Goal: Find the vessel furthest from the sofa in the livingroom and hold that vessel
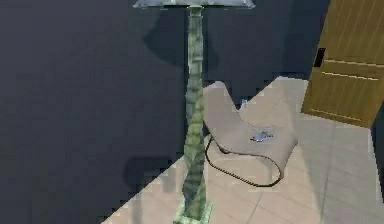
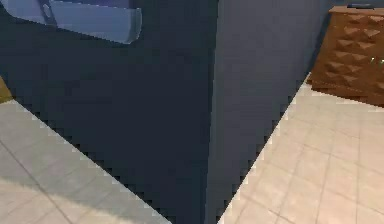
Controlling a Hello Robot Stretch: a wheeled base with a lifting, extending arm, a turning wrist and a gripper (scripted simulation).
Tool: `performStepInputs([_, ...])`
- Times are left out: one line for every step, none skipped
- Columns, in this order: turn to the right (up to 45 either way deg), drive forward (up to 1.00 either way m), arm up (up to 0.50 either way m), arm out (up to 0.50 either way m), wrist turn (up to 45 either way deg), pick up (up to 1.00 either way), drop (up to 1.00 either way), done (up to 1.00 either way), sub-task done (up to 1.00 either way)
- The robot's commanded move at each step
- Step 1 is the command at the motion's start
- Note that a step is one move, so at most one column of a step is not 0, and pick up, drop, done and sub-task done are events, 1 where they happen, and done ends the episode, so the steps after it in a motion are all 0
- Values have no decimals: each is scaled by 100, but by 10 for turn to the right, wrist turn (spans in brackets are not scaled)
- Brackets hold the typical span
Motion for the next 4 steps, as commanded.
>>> performStepInputs([420, 0, 0, 0, 0, 0, 0, 0, 0])
performStepInputs([0, 100, 0, 0, 0, 0, 0, 0, 0])
performStepInputs([60, 0, 0, 0, 0, 0, 0, 0, 0])
performStepInputs([0, 40, 0, 0, 0, 0, 0, 0, 0])
